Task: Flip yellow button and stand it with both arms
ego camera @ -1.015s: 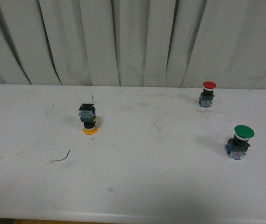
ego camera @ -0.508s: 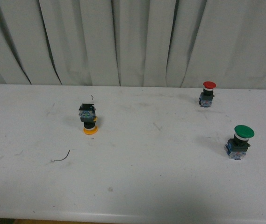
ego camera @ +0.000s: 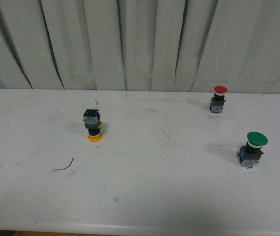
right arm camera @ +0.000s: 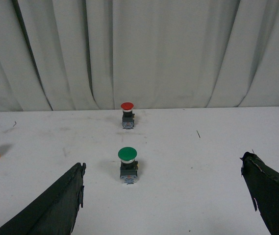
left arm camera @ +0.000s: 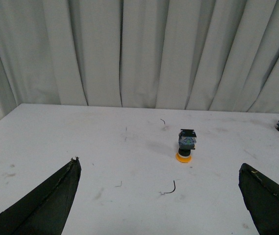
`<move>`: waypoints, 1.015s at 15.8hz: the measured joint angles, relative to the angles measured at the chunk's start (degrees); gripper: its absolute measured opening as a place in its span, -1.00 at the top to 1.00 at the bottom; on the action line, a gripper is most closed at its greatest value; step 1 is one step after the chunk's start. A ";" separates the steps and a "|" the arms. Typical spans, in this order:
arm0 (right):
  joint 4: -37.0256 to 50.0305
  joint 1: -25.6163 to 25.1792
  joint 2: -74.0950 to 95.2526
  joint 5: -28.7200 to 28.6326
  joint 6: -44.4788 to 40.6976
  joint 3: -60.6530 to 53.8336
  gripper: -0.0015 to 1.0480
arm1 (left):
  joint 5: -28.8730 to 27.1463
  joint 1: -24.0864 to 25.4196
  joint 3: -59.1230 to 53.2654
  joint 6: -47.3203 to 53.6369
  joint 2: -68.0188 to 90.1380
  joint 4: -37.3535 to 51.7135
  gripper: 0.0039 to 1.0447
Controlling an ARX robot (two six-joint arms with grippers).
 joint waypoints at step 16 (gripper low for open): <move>0.00 0.00 0.00 -0.02 0.00 0.00 -0.88 | -4.13 -12.04 50.73 -3.15 100.39 29.18 -0.88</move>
